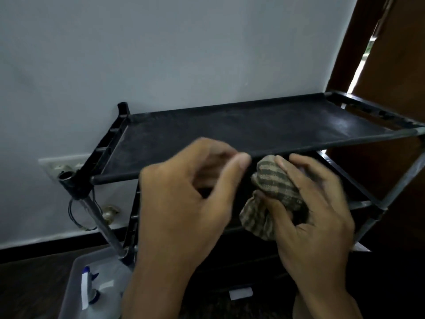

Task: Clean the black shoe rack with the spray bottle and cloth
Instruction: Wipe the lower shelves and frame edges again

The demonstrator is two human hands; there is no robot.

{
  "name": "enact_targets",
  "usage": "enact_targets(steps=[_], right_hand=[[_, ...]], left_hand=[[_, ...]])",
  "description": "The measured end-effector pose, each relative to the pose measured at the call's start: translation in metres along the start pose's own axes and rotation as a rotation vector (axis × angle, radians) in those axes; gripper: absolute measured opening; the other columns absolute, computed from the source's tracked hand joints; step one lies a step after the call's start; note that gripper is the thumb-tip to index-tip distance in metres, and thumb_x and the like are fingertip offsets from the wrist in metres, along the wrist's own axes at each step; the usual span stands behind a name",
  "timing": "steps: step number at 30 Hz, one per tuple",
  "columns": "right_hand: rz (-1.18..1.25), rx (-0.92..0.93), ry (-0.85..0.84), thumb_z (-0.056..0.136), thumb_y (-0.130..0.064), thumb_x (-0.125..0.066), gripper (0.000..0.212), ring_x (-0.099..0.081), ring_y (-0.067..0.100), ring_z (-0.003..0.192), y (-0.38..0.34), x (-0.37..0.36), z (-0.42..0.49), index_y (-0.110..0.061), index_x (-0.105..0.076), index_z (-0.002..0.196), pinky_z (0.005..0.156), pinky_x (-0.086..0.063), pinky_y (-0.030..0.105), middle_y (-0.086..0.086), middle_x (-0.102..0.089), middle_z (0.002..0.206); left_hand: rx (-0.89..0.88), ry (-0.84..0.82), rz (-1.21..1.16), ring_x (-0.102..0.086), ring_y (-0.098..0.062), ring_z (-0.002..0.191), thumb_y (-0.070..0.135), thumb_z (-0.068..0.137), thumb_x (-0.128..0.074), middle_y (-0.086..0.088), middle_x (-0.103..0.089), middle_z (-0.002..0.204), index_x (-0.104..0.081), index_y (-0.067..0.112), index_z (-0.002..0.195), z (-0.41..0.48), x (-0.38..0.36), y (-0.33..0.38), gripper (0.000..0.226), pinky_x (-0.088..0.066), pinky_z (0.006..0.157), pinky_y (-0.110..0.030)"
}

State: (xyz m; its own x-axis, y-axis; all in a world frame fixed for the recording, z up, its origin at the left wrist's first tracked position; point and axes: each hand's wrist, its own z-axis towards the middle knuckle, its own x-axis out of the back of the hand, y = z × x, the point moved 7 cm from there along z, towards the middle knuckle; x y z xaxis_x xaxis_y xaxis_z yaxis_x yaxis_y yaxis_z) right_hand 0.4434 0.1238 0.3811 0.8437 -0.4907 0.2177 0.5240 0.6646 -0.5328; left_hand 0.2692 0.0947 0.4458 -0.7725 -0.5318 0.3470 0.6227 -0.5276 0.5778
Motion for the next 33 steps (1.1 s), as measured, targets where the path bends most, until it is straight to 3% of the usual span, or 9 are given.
enact_targets(steps=[2,5,8,11,17,24,26,29,33], right_hand=[[-0.013,0.048,0.041,0.080,0.003,-0.080,0.050,-0.051,-0.012,0.113,-0.010,-0.005,0.013,-0.004,-0.064,0.127,0.097,-0.039,0.003,0.010,-0.054,0.123],[-0.098,0.084,0.024,0.080,0.002,-0.079,0.054,-0.054,0.001,0.111,-0.019,-0.021,0.027,-0.001,-0.061,0.131,0.098,-0.040,0.004,0.009,-0.058,0.120],[-0.155,0.125,-0.009,0.088,-0.013,-0.073,0.045,-0.062,0.021,0.110,-0.025,-0.036,0.027,-0.003,-0.062,0.131,0.098,-0.051,0.024,0.011,-0.062,0.122],[-0.160,0.150,-0.095,0.091,-0.016,-0.069,0.041,-0.062,0.023,0.109,-0.022,-0.043,0.031,-0.004,-0.064,0.130,0.092,-0.055,0.032,0.011,-0.058,0.122],[-0.334,-0.024,-0.044,0.084,-0.009,-0.075,0.040,-0.050,0.002,0.101,0.022,0.003,0.053,-0.005,-0.068,0.124,0.096,-0.031,-0.003,0.010,-0.059,0.119],[-0.263,-0.119,-0.122,0.090,-0.035,-0.058,0.045,-0.051,0.000,0.099,0.015,-0.004,0.053,-0.005,-0.068,0.122,0.088,-0.032,-0.009,0.004,-0.054,0.123],[-0.215,-0.095,-0.136,0.090,-0.035,-0.059,0.040,-0.055,0.005,0.099,-0.001,-0.018,0.047,-0.010,-0.069,0.119,0.092,-0.037,-0.003,0.002,-0.053,0.124],[-0.161,-0.001,-0.180,0.090,-0.022,-0.071,0.030,-0.060,0.014,0.103,-0.023,-0.040,0.036,-0.013,-0.071,0.118,0.093,-0.051,0.020,0.002,-0.055,0.123],[-0.247,0.091,-0.185,0.081,0.001,-0.062,0.043,-0.062,0.027,0.102,-0.013,-0.034,0.039,-0.013,-0.071,0.120,0.088,-0.057,0.034,0.006,-0.057,0.124]], left_hand=[[-0.108,0.141,0.207,-0.068,0.000,0.099,0.027,0.096,-0.063,0.012,-0.073,0.102,-0.074,0.017,0.104,0.000,0.014,-0.005,0.017,-0.054,0.085,-0.022],[-0.050,0.119,0.413,-0.057,-0.012,0.124,0.027,0.098,-0.056,0.006,-0.068,0.122,-0.072,0.018,0.115,-0.004,0.009,-0.038,0.025,-0.041,0.108,-0.046],[-0.072,0.136,0.526,-0.059,-0.011,0.123,0.029,0.098,-0.057,0.007,-0.069,0.121,-0.073,0.020,0.115,-0.011,-0.002,-0.058,0.025,-0.035,0.110,-0.049],[-0.178,0.248,0.529,-0.064,-0.010,0.112,0.031,0.096,-0.063,0.009,-0.072,0.110,-0.075,0.020,0.108,-0.014,-0.003,-0.064,0.020,-0.039,0.105,-0.050],[-0.276,0.362,0.517,-0.067,-0.011,0.103,0.028,0.093,-0.070,0.008,-0.073,0.101,-0.078,0.018,0.100,-0.015,-0.008,-0.067,0.015,-0.041,0.100,-0.054],[-0.263,0.409,0.460,-0.066,-0.012,0.101,0.023,0.093,-0.070,0.008,-0.072,0.103,-0.077,0.016,0.101,-0.015,-0.011,-0.068,0.013,-0.036,0.101,-0.054],[-0.258,0.410,0.473,-0.066,-0.011,0.101,0.022,0.093,-0.070,0.009,-0.071,0.103,-0.078,0.016,0.100,-0.016,-0.011,-0.068,0.012,-0.037,0.100,-0.055],[-0.268,0.411,0.489,-0.066,-0.012,0.100,0.022,0.093,-0.070,0.008,-0.071,0.102,-0.078,0.016,0.099,-0.017,-0.009,-0.070,0.012,-0.038,0.098,-0.056],[-0.306,0.410,0.510,-0.069,-0.018,0.095,0.018,0.092,-0.071,0.001,-0.074,0.094,-0.078,0.012,0.094,-0.017,-0.007,-0.069,0.010,-0.041,0.092,-0.062]])
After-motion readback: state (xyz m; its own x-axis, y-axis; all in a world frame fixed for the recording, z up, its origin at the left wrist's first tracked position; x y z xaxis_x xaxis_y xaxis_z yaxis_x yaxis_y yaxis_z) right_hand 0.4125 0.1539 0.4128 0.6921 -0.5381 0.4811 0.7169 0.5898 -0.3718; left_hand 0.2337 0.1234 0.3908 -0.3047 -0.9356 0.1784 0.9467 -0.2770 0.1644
